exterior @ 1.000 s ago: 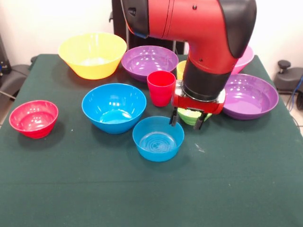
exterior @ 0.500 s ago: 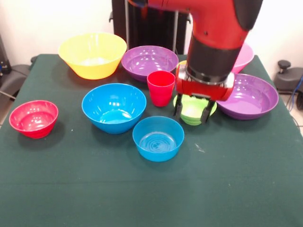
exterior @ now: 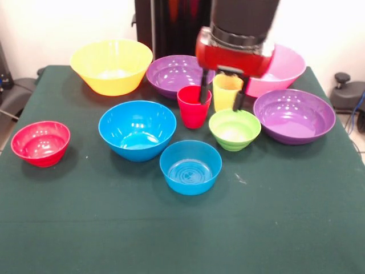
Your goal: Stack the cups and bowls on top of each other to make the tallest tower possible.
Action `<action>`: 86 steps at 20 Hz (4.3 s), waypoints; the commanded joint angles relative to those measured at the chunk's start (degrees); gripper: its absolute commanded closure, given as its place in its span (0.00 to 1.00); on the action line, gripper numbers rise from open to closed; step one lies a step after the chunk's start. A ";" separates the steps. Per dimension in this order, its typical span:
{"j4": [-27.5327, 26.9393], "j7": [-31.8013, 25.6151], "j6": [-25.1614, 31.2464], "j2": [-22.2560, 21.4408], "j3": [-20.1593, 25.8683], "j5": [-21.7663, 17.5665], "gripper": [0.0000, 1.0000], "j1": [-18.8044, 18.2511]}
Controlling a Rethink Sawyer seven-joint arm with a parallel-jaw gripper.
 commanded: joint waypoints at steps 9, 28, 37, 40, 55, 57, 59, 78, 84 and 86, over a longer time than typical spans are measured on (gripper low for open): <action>23.04 4.24 -14.46 -4.50 3.28 -1.47 0.00 -5.07; 29.44 1.16 -17.32 -5.07 0.07 -4.75 0.00 -5.32; 33.99 2.13 -22.74 -6.10 -0.22 -8.41 0.00 -5.93; 33.31 3.70 -23.50 -5.56 -0.58 -8.81 0.00 -4.69; 34.57 6.35 -29.37 -5.30 4.37 -5.53 0.00 -5.55; 34.52 6.86 -30.49 -4.92 4.33 -5.47 0.00 -5.34; 34.66 6.96 -31.30 -4.52 4.22 -5.72 0.00 -5.21; 34.05 8.09 -36.05 0.35 1.50 -5.64 0.00 -3.93; 35.28 7.58 -34.83 -0.82 2.15 -5.47 0.00 -4.45; 36.87 7.30 -33.39 -2.55 2.88 -5.08 0.00 -5.46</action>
